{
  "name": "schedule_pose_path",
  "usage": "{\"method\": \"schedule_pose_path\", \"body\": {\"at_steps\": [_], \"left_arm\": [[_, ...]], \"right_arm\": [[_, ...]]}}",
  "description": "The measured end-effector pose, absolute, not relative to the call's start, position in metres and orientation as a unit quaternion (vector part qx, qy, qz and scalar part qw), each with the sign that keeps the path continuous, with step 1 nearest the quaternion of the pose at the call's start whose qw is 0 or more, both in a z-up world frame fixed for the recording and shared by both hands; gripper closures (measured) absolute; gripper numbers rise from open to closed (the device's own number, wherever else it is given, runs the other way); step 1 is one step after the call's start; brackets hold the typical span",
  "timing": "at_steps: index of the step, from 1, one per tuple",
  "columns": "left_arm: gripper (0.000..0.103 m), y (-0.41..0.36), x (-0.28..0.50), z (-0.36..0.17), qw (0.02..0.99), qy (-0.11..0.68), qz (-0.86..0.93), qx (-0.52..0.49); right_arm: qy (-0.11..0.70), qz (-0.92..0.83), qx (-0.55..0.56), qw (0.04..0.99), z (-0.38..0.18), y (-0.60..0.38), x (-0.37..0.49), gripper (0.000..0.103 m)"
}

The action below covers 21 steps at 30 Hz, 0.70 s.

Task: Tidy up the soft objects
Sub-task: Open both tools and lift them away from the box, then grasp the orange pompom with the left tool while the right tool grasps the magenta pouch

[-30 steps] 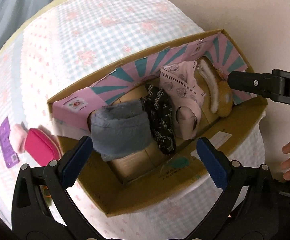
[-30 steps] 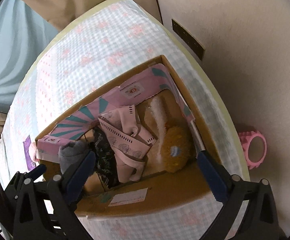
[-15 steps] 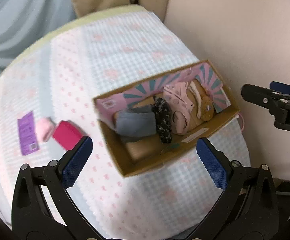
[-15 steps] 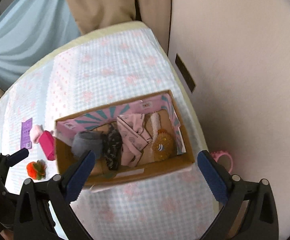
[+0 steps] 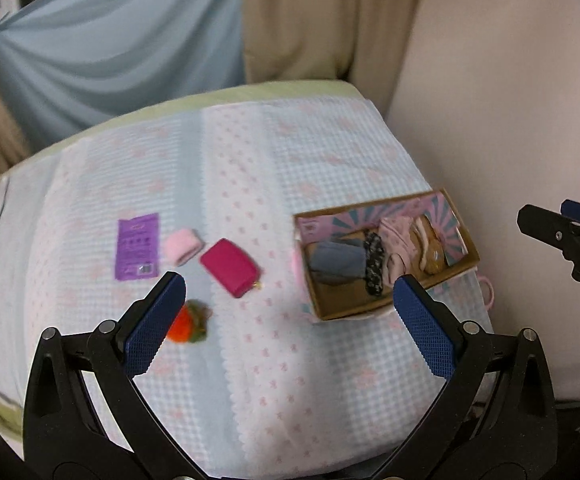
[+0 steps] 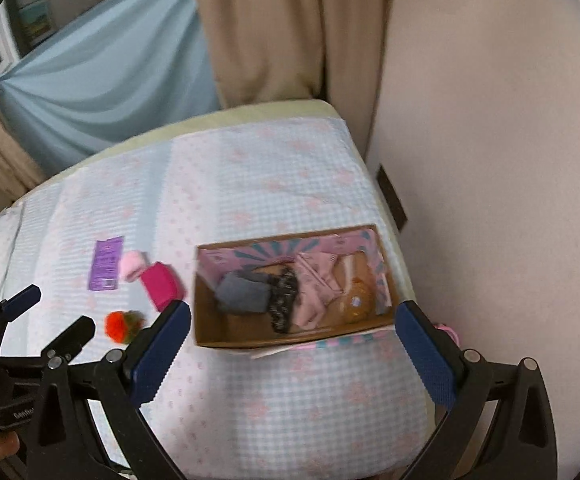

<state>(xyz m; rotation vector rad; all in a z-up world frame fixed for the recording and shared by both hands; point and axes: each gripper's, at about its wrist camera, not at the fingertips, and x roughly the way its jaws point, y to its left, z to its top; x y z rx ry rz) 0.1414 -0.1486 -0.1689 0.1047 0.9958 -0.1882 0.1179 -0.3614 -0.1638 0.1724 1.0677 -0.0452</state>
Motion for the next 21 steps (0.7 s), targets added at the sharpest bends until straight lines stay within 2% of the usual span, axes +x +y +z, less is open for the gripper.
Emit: {"method": "schedule_pose_path", "body": {"at_steps": [11,21], "left_arm": [[0.000,-0.062,0.098,-0.161,0.883,0.468,0.026,0.010],[0.000,0.004,0.095,-0.205,0.867,0.492,0.060,-0.047]], "right_arm": [[0.454,0.070,0.045,0.887,-0.130,-0.293,0.112,0.001],[0.472,0.142,0.025,0.870,-0.155,-0.227,0.135,0.001]]}}
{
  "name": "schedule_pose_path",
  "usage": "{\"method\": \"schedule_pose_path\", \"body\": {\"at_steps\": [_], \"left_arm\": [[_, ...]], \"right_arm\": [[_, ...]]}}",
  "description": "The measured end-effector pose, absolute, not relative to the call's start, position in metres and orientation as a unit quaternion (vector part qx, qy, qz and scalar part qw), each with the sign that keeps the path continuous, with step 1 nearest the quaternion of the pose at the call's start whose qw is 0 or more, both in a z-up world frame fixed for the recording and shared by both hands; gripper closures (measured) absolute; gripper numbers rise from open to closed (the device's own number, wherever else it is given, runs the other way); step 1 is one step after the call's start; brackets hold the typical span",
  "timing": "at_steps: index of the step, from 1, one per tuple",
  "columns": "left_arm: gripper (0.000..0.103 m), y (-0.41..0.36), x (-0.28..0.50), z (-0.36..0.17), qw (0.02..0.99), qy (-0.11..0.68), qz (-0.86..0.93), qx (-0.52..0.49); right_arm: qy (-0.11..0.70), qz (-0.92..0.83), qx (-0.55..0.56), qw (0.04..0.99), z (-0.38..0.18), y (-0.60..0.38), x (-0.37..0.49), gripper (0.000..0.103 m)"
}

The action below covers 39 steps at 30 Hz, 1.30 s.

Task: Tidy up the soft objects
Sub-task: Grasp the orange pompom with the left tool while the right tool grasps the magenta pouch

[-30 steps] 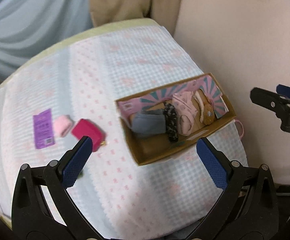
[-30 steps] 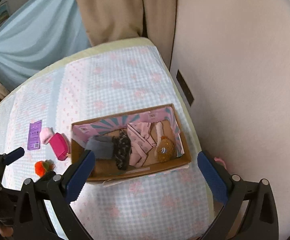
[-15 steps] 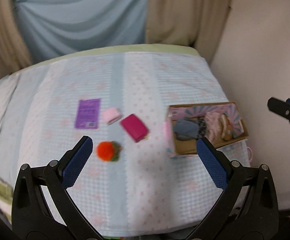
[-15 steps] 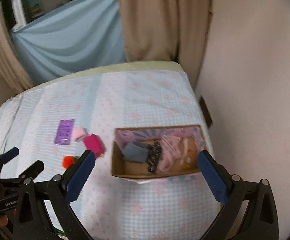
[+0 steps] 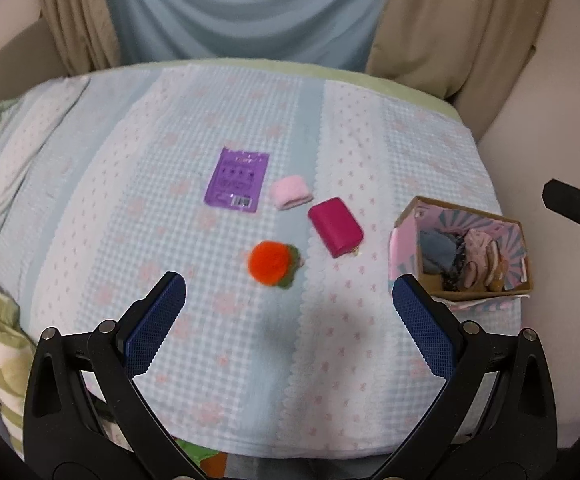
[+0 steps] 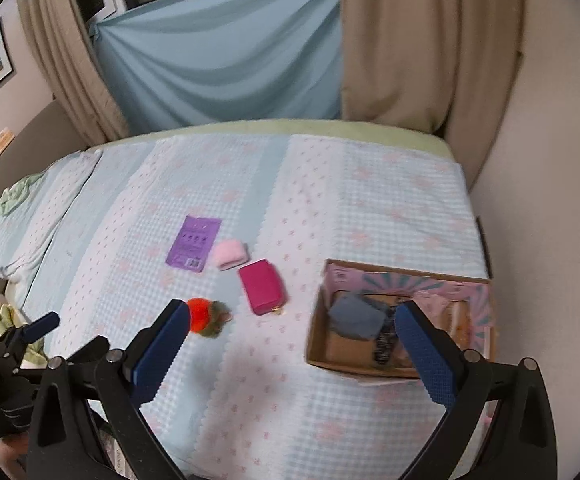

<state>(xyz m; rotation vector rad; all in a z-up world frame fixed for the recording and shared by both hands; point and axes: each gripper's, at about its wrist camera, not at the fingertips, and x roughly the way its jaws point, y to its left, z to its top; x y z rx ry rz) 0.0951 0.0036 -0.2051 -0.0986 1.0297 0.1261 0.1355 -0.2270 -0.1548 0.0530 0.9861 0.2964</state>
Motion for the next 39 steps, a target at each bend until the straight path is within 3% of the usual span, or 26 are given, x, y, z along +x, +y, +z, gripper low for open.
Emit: {"method": "schedule_pose_path", "body": {"at_steps": [9,24,35,37,39], "left_arm": [[0.000,0.035,0.133,-0.283,0.848,0.519,0.054,-0.094],[0.001,0.061,0.186,-0.437,0.827,0.539,0.045,-0.154],[0.020,0.062,0.213,-0.485,0.812,0.563,0.038,-0.153],[0.027,0.061,0.216,-0.488,0.811,0.564,0.037,-0.149],[0.037,0.059,0.217,-0.490,0.810,0.567,0.035,-0.145]], "right_arm": [[0.510,0.174,-0.009,0.842,-0.217,-0.166,0.178,0.001],[0.588,0.231,-0.094,0.770,-0.396,-0.081,0.262,0.001],[0.634,0.221,-0.140,0.728,-0.473,-0.059,0.298,0.003],[0.637,0.223,-0.139,0.725,-0.479,-0.057,0.302,0.008],[0.639,0.228,-0.142,0.721,-0.485,-0.053,0.305,0.024]]}}
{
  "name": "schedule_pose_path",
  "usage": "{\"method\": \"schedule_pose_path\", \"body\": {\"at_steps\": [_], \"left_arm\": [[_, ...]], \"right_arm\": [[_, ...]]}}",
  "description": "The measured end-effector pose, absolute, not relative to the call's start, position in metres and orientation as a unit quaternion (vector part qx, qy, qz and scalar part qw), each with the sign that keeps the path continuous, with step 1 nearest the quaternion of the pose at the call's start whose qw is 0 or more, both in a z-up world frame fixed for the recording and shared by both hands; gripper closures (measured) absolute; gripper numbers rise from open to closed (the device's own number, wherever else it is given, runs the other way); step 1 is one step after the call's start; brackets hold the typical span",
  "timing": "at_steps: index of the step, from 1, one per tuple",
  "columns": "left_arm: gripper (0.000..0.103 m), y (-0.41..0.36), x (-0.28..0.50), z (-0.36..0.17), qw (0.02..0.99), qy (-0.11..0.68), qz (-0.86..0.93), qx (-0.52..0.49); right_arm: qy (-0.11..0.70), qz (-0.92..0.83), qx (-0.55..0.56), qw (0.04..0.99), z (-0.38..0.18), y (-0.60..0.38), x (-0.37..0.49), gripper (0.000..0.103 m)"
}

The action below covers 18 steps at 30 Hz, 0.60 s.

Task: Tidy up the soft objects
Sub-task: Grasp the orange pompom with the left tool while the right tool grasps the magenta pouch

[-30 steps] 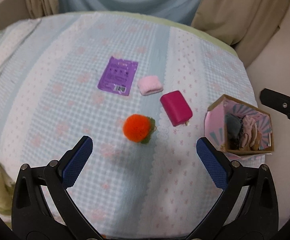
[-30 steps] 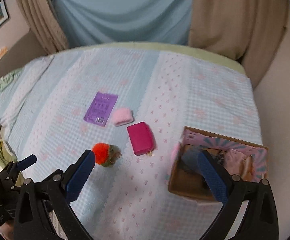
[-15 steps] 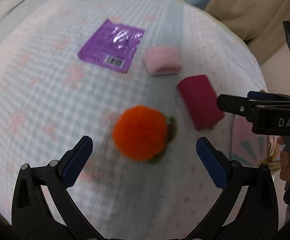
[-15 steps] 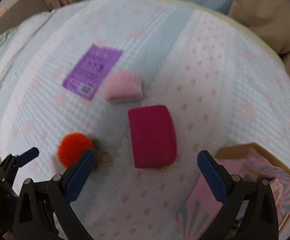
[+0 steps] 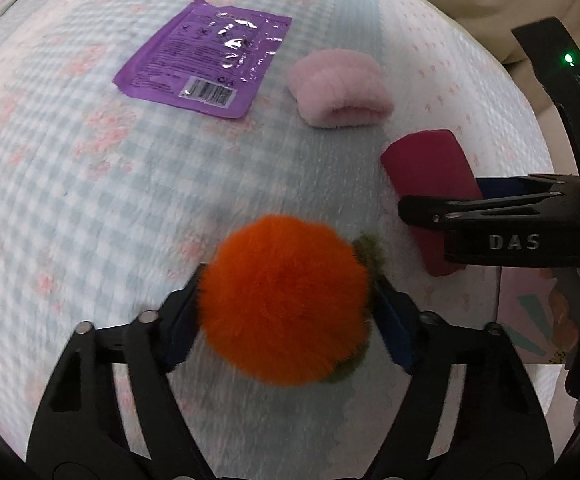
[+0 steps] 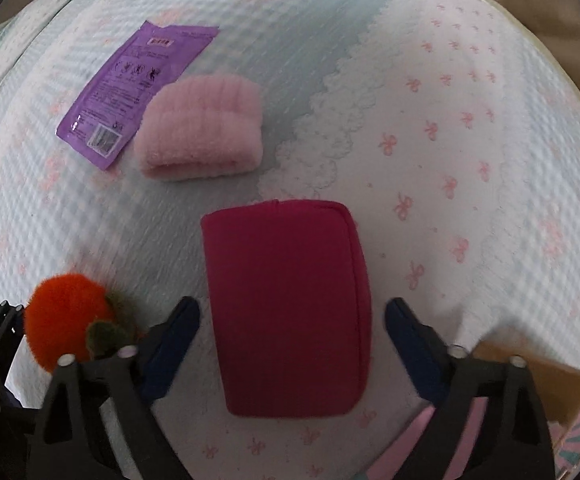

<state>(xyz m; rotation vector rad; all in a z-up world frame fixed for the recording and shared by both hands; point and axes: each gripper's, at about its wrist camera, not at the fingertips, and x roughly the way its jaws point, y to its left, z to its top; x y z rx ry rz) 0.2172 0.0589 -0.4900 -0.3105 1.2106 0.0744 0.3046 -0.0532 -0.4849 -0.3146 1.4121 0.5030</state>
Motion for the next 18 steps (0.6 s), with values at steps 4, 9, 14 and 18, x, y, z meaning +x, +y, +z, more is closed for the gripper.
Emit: {"method": "schedule_pose_path", "body": {"at_steps": [4,9,14,18], "left_arm": [[0.058,0.056,0.221,-0.494,0.807,0.573,0.033,-0.136],[0.063,0.056,0.228,-0.493,0.809,0.571,0.038,-0.133],[0.065,0.062,0.229,-0.486,0.816,0.561,0.044,-0.135],[0.065,0.067,0.229,-0.482,0.820,0.555,0.047,-0.134]], "right_arm": [[0.636,0.228,-0.166,0.718,-0.491,-0.046,0.304,0.034],[0.632,0.222,-0.158,0.726,-0.489,-0.049,0.303,0.047],[0.627,0.218,-0.147,0.734,-0.484,-0.052,0.301,0.055],[0.621,0.220,-0.142,0.739,-0.477,-0.051,0.298,0.061]]}}
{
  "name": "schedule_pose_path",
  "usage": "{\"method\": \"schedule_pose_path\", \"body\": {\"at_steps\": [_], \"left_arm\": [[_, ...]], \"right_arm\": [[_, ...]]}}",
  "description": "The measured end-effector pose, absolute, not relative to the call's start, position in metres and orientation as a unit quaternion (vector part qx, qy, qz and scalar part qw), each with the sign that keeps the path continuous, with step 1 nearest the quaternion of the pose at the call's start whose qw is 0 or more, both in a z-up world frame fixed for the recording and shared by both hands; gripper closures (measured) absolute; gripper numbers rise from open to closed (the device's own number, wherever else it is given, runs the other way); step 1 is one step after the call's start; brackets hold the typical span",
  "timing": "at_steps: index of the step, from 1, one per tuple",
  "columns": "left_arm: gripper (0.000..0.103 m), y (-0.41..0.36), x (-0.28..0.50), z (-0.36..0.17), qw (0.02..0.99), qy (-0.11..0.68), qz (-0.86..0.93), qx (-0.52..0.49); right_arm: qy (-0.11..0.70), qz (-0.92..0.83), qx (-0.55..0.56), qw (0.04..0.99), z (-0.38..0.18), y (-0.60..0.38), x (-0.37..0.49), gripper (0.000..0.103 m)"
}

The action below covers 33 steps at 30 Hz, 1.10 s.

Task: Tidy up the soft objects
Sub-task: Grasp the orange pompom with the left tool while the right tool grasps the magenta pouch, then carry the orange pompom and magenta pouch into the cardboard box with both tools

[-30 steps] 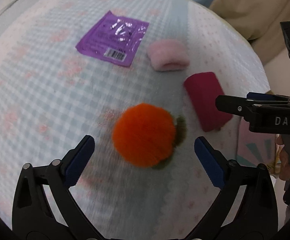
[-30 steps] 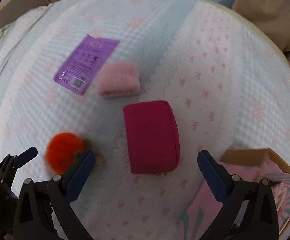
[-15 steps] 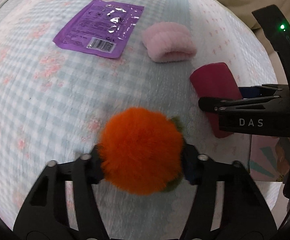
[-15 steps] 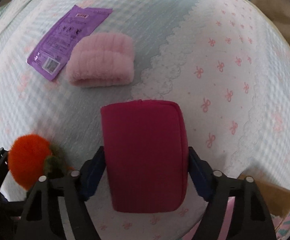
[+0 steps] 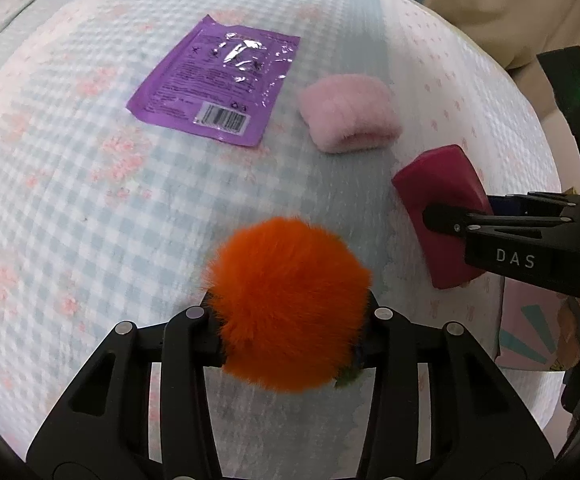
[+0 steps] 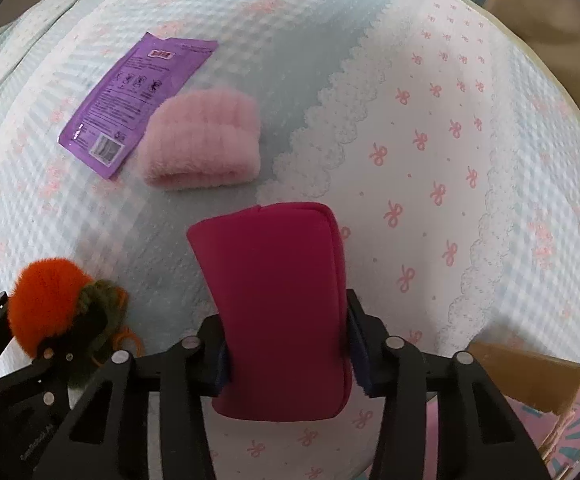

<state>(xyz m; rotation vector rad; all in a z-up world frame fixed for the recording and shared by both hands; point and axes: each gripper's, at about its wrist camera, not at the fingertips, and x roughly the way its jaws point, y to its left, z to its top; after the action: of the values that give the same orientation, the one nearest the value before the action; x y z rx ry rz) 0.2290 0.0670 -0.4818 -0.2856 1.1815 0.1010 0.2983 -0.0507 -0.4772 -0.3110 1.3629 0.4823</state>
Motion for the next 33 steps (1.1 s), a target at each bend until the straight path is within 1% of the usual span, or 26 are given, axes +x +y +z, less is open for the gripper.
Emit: {"method": "schedule_pose_path", "body": {"at_steps": [3,9,13,18,25,33], "left_arm": [[0.065,0.070,0.226,-0.478,0.822,0.551,0.050,-0.134],[0.065,0.072,0.219,-0.461,0.832,0.538,0.052,-0.126],[0.065,0.072,0.215,-0.438,0.840,0.526,0.054,-0.121],[0.065,0.071,0.211,-0.391,0.855,0.504,0.053,-0.108],[0.065,0.057,0.199,-0.310,0.876,0.470,0.054,-0.094],[0.065,0.013,0.172,-0.225,0.896,0.432,0.037,-0.096]], "right_arm": [[0.622,0.223,-0.130,0.739,-0.473,-0.053,0.297,0.064],[0.614,0.221,-0.107,0.750,-0.454,-0.063,0.291,0.065],[0.610,0.217,-0.085,0.758,-0.431,-0.076,0.294,0.066],[0.592,0.212,-0.059,0.775,-0.386,-0.092,0.275,0.066],[0.562,0.208,-0.024,0.800,-0.314,-0.109,0.244,0.066],[0.514,0.207,0.016,0.832,-0.229,-0.151,0.201,0.066]]}}
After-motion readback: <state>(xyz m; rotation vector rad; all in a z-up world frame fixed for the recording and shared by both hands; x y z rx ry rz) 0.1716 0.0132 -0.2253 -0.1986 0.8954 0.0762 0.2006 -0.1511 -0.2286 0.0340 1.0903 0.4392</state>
